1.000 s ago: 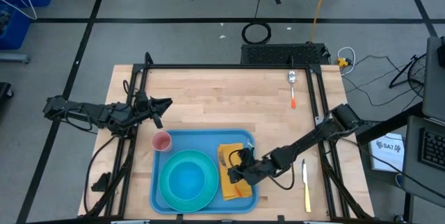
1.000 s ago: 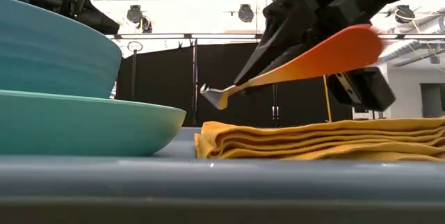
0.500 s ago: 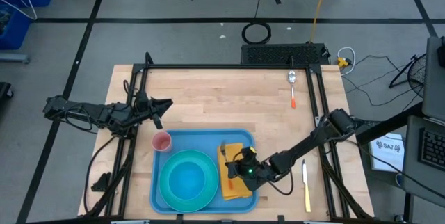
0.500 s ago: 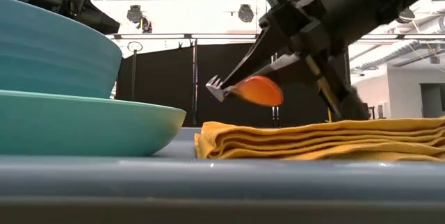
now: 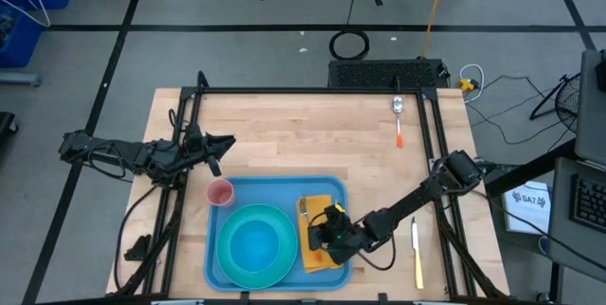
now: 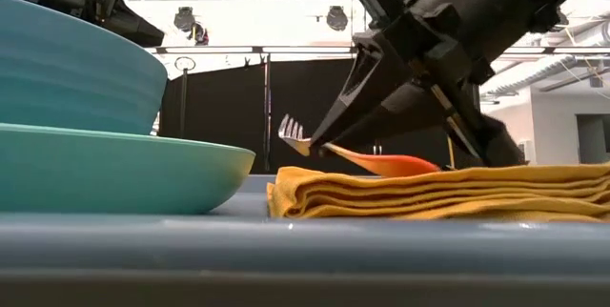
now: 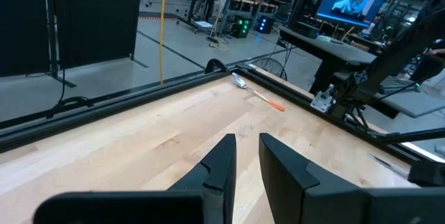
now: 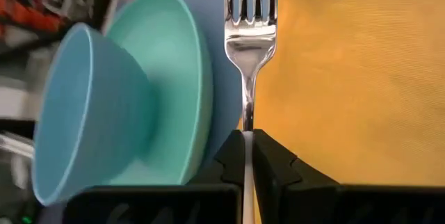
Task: Set up tray
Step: Put the white orange fork on the yellow napkin
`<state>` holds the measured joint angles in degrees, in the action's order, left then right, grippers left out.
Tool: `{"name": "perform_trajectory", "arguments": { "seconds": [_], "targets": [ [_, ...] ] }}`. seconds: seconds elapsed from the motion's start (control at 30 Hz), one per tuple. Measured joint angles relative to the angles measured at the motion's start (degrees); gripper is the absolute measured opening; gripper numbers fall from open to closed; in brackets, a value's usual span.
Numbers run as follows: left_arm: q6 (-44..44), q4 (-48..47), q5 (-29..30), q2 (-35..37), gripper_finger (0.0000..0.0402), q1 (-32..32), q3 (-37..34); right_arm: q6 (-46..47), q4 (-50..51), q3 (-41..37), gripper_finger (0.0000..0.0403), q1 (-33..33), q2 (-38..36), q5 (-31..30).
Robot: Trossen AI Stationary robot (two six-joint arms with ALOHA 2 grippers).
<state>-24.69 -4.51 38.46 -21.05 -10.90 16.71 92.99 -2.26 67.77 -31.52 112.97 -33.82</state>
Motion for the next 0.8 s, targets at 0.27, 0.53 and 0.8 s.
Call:
{"name": "perform_trajectory", "arguments": {
  "seconds": [0.27, 0.53, 0.8],
  "targets": [
    [-0.01, 0.00, 0.00, 0.01, 0.0067, 0.00, 0.00, -5.19, 18.25, 9.01, 0.0001, 0.34, -0.04, 0.96],
    [0.00, 0.00, 0.01, 0.01, 0.0067, 0.00, 0.00, -3.48, 22.41, 10.09, 0.0001, 0.34, 0.02, 2.21],
    [-0.02, 0.02, 0.02, 0.01, 0.0067, 0.00, 0.00, 0.88, 26.25, 10.09, 0.0001, 0.57, 0.00, 11.51]
  ]
}}
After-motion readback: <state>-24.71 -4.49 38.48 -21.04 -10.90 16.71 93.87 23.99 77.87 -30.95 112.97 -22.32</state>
